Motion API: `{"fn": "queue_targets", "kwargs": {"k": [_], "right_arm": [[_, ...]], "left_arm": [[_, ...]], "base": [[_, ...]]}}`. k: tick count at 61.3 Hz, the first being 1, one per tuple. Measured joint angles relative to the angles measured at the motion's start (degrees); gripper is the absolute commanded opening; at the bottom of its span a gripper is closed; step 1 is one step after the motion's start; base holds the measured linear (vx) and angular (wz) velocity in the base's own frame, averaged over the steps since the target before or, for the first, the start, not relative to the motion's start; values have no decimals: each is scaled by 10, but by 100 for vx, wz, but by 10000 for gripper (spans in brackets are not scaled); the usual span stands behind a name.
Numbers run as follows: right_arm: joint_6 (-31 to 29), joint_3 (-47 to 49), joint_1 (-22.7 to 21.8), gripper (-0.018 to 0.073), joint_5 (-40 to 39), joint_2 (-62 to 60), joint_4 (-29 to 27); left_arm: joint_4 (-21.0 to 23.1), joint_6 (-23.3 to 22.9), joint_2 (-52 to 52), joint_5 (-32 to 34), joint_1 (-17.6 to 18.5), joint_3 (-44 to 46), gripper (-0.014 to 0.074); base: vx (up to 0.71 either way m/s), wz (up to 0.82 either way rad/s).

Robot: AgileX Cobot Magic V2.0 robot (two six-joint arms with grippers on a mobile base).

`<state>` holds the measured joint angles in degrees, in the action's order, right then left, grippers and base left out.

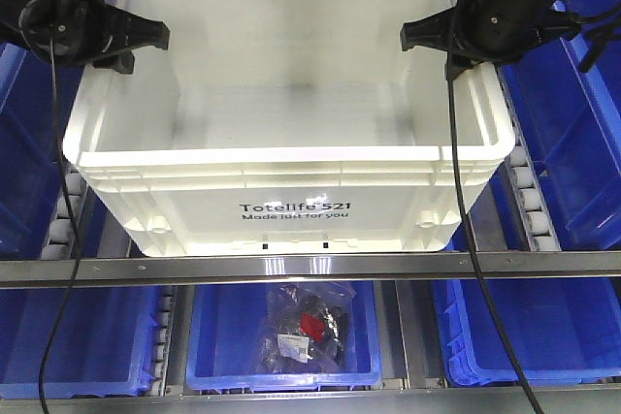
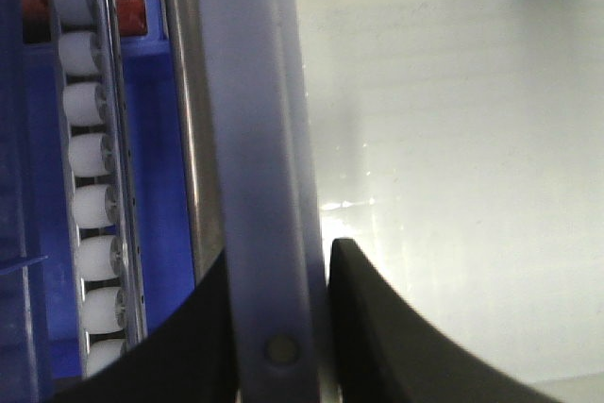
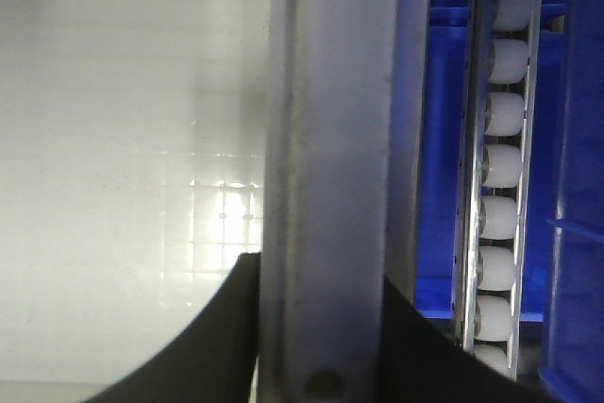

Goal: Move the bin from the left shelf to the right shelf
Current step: 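Close both grippers on the side rims of the white crate, then pull the gripped crate off the rollers toward the robot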

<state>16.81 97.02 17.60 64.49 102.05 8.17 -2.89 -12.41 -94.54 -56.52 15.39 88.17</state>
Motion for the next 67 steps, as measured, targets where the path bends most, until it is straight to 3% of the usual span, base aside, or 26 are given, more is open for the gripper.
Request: {"fn": "queue_targets", "kwargs": {"k": [32,49,67], "right_arm": [[-11,-6,0,20,6,-51,-11],[-3,-114,13,20,-45,-121,-5],[-2,-178,15,23,-28,-206,-7]], "left_arm": [[13,-2,54,-6,0,0,96],[1,-2,60,-23,20,-7,97],[-6,-68,169,39,52,-144,97]], "base": [[0,0],[0,0],[0,0]]}}
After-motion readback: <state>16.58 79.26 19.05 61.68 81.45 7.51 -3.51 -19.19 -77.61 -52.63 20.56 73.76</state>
